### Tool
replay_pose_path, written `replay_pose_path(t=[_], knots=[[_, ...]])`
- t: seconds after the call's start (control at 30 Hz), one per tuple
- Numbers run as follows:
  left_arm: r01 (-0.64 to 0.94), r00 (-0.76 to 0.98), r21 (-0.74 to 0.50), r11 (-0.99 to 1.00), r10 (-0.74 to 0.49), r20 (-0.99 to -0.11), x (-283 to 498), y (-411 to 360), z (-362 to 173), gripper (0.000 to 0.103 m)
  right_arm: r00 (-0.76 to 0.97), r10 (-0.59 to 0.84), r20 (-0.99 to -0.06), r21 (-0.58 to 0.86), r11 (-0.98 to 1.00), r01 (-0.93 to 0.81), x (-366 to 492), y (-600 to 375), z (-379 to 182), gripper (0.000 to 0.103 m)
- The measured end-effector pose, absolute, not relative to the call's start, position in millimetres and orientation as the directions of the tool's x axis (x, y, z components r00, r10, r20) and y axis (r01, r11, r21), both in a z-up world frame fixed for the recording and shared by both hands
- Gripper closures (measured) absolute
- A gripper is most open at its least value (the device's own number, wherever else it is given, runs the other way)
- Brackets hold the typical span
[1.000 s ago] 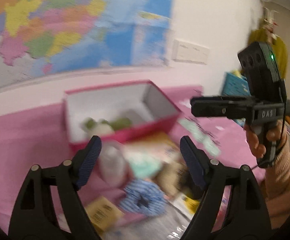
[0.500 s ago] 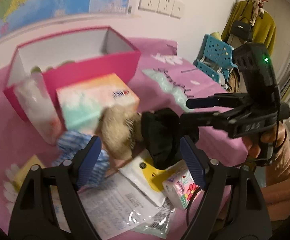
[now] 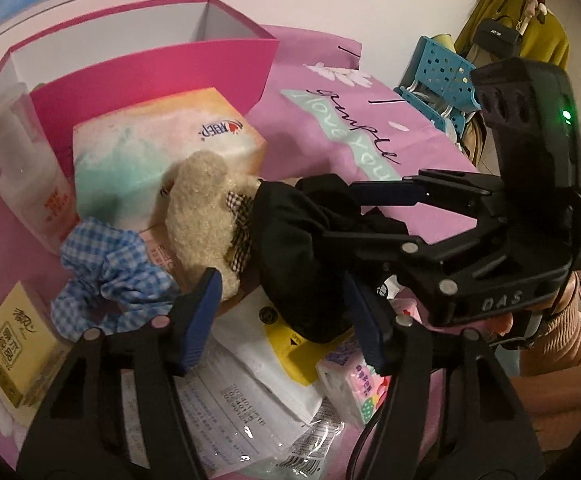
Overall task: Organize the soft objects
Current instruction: 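Grasp the black cloth with the left gripper, then lift the black cloth and drop it into the pink box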
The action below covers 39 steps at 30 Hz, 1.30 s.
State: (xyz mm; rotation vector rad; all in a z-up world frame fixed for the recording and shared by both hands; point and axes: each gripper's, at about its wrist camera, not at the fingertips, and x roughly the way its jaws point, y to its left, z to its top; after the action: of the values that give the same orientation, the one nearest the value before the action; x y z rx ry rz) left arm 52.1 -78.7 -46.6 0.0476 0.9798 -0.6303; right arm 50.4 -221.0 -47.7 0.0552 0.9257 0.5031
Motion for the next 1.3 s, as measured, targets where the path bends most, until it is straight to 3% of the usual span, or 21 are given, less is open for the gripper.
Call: replay_pose_path(t=[0.17,0.3,0.43,0.67,0.83,1.3], knots=[[0.519,0.382,-0.251,0.817,-0.484,-0.787,52,-79,-48,0.041,0.507,0.439,-0.741,0.245,0.881,-0.405,48,-222,-47,0.046],[0.518,0.369,-0.261,0.815,-0.488,-0.791,53,-79,-49,0.044,0.511,0.462,-0.725,0.255,0.869,-0.424,48,-223,-46,0.072],[0.522,0.335,-0.299,0.799,-0.514,-0.790,55,-79,-50,0.055,0.521,0.458,-0.720,0.239,0.869,-0.433,45,-221,-44,0.077],[0.530,0.322,-0.299,0.794,-0.514,-0.795,55,-85,-51,0.061,0.547,0.458,-0.701,0.217,0.867,-0.448,39,-218,-37,0.093],[0.547,0.327,-0.291,0.785,-0.519,-0.790,54,-89,-48,0.075,0.562,0.462,-0.687,0.202,0.863,-0.462,37,-216,-29,0.096],[0.546,0.345,-0.274,0.791,-0.511,-0.787,52,-88,-44,0.080,0.580,0.444,-0.683,0.177,0.871,-0.457,36,-215,-22,0.097]])
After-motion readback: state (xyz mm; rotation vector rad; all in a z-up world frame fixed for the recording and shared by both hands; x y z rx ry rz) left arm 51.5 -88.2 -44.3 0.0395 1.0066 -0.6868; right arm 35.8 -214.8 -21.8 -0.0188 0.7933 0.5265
